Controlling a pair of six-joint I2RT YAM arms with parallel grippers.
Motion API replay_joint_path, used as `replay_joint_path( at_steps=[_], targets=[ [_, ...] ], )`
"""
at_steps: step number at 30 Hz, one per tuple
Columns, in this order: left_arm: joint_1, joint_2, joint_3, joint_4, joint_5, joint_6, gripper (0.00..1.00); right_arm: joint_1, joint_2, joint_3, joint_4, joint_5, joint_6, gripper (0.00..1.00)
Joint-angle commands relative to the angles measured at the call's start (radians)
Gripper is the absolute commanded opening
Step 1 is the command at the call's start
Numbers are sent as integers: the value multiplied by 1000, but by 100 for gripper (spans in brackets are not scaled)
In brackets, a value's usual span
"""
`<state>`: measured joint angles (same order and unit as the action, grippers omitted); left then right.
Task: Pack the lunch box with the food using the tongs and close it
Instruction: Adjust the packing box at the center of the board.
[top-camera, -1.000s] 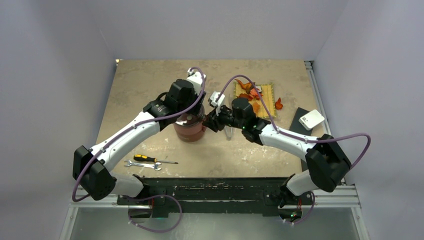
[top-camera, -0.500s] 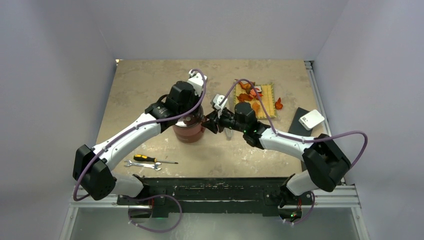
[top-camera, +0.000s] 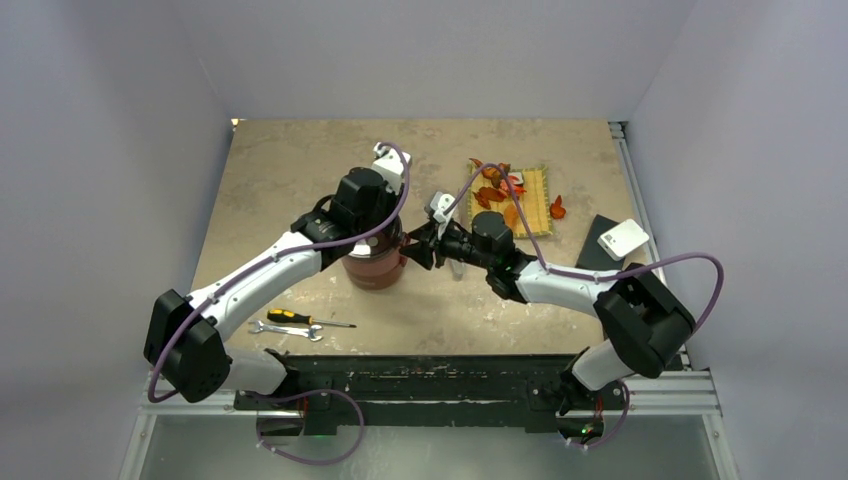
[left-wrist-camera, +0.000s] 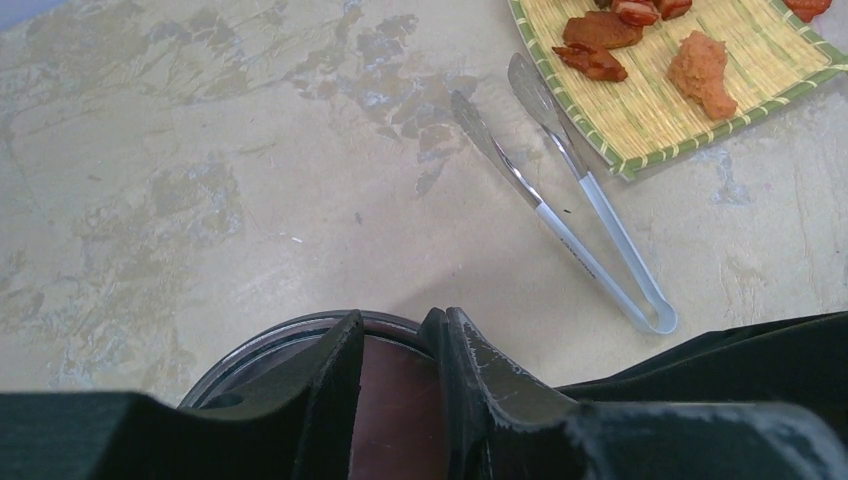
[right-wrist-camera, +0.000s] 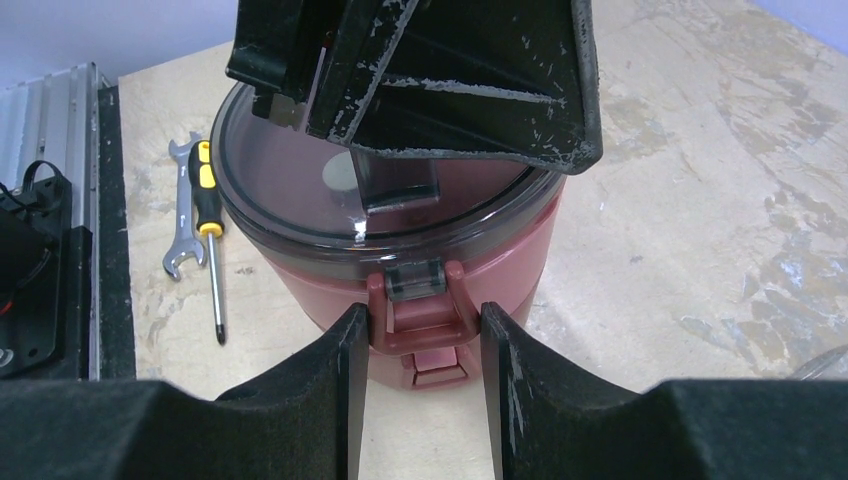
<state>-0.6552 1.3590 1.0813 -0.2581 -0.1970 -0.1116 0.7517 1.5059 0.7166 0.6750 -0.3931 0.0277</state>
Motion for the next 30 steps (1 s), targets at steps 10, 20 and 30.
replay_joint_path(
  at_steps=[10, 20, 30],
  targets=[
    [0, 4, -82, -159, 44, -78, 31, 17, 34, -78, 91, -8, 72, 0],
    [1, -20, 191, -272, -33, -53, 77, 17, 13, -86, 73, 27, 61, 0],
    [41, -234, 139, -431, -158, -263, 93, 17, 23, -80, 62, 24, 55, 0]
  ],
)
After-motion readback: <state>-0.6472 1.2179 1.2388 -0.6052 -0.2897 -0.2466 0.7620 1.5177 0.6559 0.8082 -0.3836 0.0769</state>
